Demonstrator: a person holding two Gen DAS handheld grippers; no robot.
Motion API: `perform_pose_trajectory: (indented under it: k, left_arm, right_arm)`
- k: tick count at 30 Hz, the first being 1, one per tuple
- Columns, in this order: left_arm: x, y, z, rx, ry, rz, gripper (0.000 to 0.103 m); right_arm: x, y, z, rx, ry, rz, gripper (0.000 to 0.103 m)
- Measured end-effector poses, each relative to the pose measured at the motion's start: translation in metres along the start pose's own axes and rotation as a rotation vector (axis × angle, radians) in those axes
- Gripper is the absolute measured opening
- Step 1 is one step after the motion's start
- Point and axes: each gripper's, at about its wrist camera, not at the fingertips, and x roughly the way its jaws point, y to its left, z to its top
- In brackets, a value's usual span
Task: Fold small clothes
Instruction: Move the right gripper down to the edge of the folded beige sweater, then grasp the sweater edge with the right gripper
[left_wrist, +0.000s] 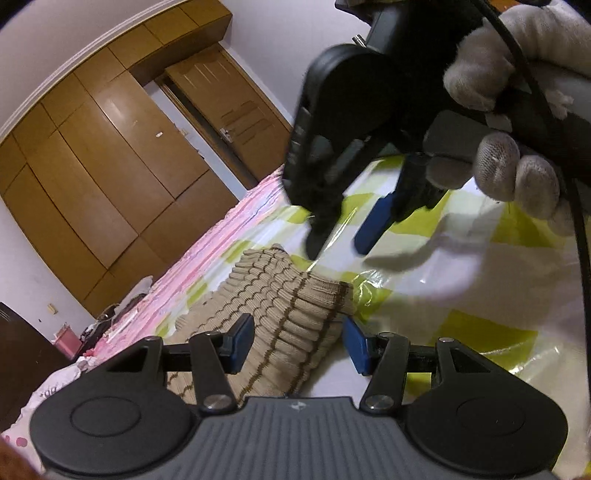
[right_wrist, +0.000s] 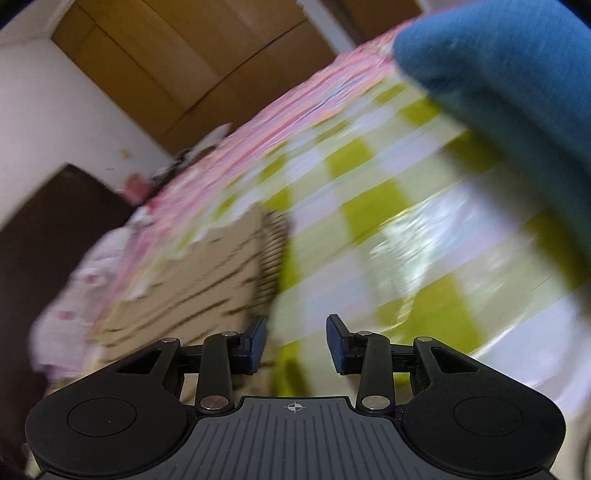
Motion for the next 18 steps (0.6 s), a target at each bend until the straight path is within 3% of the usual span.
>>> perform_pose_trajectory:
  k: [2,7,12,14,16,18]
  left_arm:
    - [0.000,0.002,-0.001,-0.007,0.004,-0.006,0.060]
    - [0.004,0.004,-0.002,-0.010,0.016,-0.011,0.071]
    - [0.000,0.000,-0.004,0.029,0.009,-0.006,0.078]
    - [0.001,-0.002,-0.005,0.041,0.011,-0.005,0.080]
    - [0.002,-0.003,-0.004,0.039,0.013,0.000,0.081]
    - [0.005,-0.003,-0.002,0.031,0.021,0.011,0.082]
  right_arm:
    - [0.005,0.000,-0.001,0.025,0.038,0.073,0.040]
    - [0.020,0.007,-0.004,0.005,0.106,0.077,0.045]
    - [0.033,0.006,-0.008,0.051,0.202,0.144,0.044]
    - [0.035,0.006,-0.010,0.062,0.215,0.151,0.036]
    - [0.036,0.005,-0.011,0.098,0.230,0.192,0.020]
    - [0.033,0.005,-0.010,0.131,0.229,0.250,0.018]
